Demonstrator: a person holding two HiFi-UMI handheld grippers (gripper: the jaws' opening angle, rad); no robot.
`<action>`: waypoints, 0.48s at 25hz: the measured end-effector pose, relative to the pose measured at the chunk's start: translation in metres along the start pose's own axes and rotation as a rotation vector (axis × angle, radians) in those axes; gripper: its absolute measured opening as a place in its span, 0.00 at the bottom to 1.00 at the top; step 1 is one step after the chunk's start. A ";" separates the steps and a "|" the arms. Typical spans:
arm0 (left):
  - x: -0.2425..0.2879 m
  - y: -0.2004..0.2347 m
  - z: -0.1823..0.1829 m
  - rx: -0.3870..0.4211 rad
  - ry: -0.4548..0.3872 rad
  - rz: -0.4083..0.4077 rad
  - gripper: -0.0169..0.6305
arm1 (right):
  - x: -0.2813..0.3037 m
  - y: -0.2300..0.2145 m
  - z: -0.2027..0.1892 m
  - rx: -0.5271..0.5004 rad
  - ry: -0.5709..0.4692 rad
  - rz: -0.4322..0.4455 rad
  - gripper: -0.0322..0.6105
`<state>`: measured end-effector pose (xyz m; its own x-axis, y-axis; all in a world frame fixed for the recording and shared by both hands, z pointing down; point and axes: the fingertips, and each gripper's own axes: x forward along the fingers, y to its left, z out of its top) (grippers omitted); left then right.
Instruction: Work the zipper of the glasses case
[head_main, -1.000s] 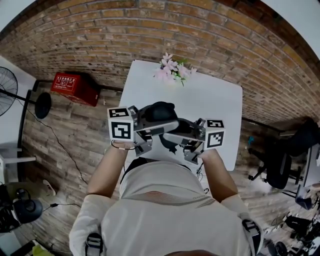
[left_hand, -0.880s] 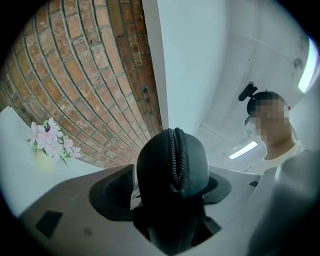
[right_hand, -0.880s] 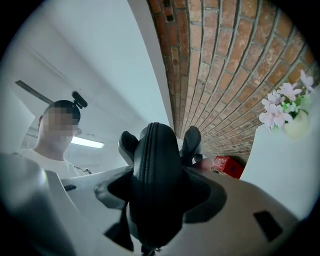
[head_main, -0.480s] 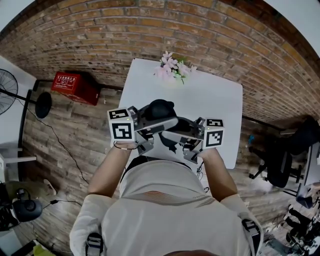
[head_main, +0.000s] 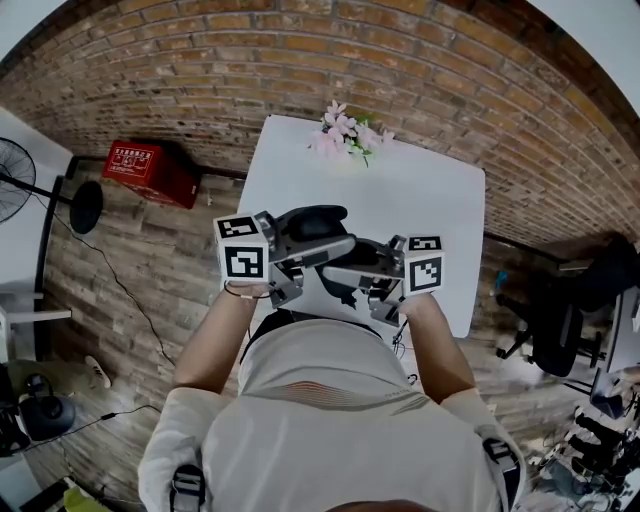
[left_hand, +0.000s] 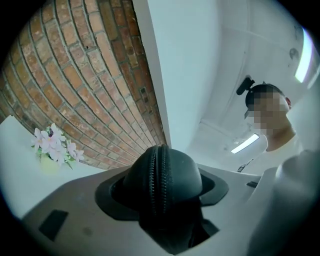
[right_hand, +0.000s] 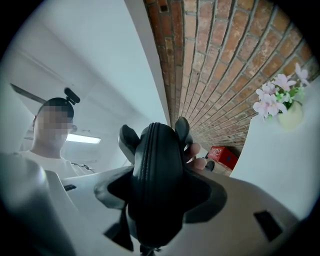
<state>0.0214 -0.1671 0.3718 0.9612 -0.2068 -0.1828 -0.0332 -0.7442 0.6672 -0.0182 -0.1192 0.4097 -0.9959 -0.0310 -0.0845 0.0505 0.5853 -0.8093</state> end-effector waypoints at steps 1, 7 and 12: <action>-0.001 0.000 0.000 0.007 -0.002 0.004 0.47 | 0.000 0.000 0.000 0.003 -0.003 0.001 0.56; -0.003 -0.003 0.004 0.022 -0.029 -0.011 0.45 | 0.000 0.003 0.002 -0.030 -0.017 0.006 0.57; -0.008 -0.005 0.006 -0.059 -0.081 -0.094 0.45 | -0.002 0.015 -0.004 -0.087 0.012 0.055 0.64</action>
<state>0.0118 -0.1652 0.3652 0.9340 -0.1899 -0.3026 0.0745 -0.7248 0.6849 -0.0161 -0.1074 0.4000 -0.9927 0.0127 -0.1199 0.0989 0.6542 -0.7498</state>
